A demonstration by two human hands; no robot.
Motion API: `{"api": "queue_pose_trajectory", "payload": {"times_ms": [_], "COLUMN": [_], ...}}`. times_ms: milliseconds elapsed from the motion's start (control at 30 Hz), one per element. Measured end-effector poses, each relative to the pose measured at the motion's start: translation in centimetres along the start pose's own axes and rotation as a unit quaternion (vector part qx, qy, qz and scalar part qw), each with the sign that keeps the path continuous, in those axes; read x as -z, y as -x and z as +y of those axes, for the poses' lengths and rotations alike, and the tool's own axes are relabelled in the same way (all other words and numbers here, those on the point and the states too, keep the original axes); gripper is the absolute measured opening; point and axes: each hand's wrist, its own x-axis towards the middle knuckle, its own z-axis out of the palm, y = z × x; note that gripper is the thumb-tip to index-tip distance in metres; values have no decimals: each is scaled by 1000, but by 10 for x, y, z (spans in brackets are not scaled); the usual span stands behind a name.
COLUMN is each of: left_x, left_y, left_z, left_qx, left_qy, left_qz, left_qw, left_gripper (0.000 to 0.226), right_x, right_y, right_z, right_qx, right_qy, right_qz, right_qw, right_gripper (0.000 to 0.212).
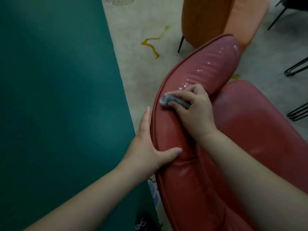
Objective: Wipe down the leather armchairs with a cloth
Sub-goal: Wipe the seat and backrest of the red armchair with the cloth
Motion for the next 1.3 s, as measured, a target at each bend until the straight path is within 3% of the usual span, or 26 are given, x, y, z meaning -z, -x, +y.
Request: {"api": "queue_pose_trajectory", "payload": {"times_ms": [200,467,667,767,900,1067,1167,1300], "left_x": [13,19,26,30,36,39,38,33], "left_y": [-41,-76,-112,-127,-140,-149,-154,-180], "left_z": [1,5,18,25,30,32,35,43], "left_qx": [-29,-41,-35,-39,-52,-46,-48,-75], "left_qy": [-14,-39,-69,-87,-98,-95,-103,-113], "left_qz": [-31,-51,-81,-112,-143,-172,-168,-166], "left_qw": [999,997,994,989,983,979,979,977], "left_gripper": [122,122,124,127,128,127,124,116], "right_x": [-3,-5,-9,-4,-6,-7,0,5], "right_y": [31,-44,-12,-45,-76,-29,-52,-98], "right_z": [6,25,25,37,48,36,46,67], "right_qx": [-50,-49,-68,-68,-144,-95,-74,-172], "right_qy": [-60,-6,-63,-27,-78,-83,-21,-22], "right_qz": [74,80,104,88,133,113,84,151], "right_qw": [994,996,990,993,977,986,994,973], "right_gripper": [29,30,31,30,28,31,32,29]}}
